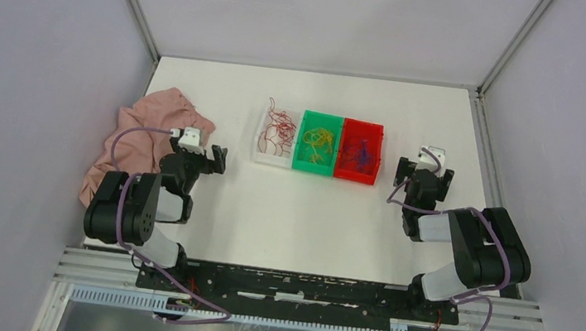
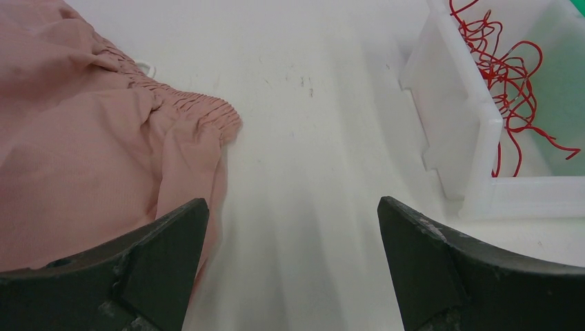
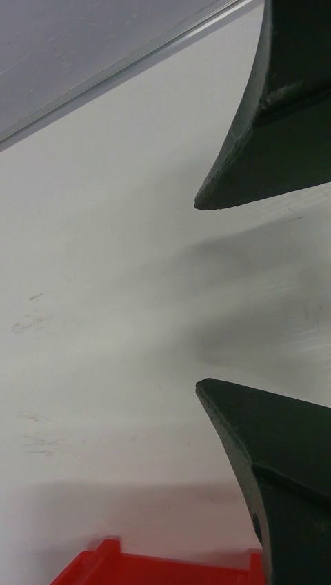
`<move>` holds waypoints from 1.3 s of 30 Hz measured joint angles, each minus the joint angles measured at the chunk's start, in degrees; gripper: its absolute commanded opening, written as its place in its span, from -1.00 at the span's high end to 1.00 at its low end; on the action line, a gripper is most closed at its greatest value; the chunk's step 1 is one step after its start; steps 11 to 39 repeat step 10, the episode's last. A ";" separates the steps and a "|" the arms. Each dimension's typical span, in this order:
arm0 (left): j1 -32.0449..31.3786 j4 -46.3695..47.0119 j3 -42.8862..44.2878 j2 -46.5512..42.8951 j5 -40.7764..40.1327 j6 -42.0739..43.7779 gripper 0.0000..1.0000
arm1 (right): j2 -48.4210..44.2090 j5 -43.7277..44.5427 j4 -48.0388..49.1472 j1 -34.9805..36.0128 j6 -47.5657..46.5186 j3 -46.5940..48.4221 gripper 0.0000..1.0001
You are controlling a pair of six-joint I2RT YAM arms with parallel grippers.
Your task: Untangle the cables
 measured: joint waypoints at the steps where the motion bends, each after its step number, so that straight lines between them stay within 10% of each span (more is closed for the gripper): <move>1: 0.00 0.00 0.00 0.00 0.02 0.00 -0.99 | 0.00 0.00 0.00 0.00 0.00 0.00 -0.99; 39: 0.00 0.00 0.00 0.00 0.00 0.00 -0.99 | 0.00 -0.79 -0.07 -0.44 0.02 0.11 -0.99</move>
